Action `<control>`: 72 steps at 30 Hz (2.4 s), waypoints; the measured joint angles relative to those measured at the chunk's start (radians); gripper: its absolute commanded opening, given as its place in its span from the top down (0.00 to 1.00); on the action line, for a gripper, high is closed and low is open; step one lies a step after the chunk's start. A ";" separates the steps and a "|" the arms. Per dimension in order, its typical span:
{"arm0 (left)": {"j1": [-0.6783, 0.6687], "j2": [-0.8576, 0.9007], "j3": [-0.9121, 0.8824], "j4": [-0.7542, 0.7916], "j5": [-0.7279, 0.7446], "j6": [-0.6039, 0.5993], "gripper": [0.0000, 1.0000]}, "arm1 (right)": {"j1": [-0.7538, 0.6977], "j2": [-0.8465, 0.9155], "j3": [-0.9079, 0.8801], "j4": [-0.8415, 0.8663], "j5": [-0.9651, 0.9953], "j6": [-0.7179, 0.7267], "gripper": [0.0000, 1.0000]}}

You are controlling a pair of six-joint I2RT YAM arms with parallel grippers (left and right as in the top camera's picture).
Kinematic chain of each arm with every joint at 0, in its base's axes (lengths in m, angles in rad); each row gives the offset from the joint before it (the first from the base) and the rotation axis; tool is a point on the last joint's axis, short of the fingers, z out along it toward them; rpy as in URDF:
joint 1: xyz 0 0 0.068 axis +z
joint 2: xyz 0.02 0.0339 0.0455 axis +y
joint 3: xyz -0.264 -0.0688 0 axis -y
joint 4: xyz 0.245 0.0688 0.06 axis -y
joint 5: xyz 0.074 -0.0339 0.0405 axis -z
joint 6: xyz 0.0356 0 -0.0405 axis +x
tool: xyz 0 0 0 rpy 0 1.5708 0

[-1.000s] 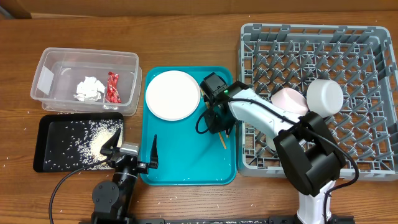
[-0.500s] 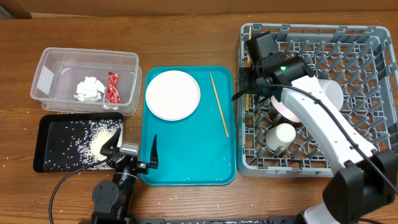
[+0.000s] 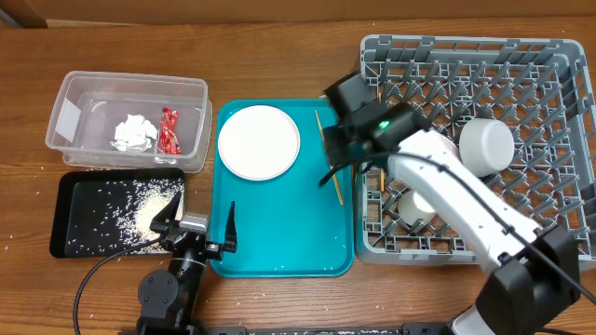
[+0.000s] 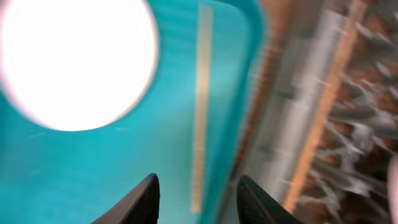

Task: Sort waste into correct bins and load items into the dishwasher
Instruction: 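Lay the chopsticks into the rack and release, then grasp the edge of the white plate with the right gripper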

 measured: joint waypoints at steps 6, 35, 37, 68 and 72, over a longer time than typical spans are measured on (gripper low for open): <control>0.000 0.000 0.000 0.000 0.000 0.000 0.00 | 0.071 0.061 -0.048 0.135 -0.015 -0.003 0.58; 0.000 0.000 0.000 0.000 0.000 0.000 0.00 | -0.020 0.002 -0.006 0.071 0.043 0.123 0.96; 0.000 0.000 0.000 0.000 0.000 0.000 0.00 | -0.066 -0.081 0.012 0.059 0.087 0.130 0.96; 0.000 0.000 0.000 0.000 0.000 0.000 0.00 | 0.067 0.157 -0.009 0.320 -0.127 0.340 0.53; 0.000 0.000 0.000 0.000 0.000 0.000 0.00 | 0.056 0.294 -0.009 0.358 -0.082 0.425 0.54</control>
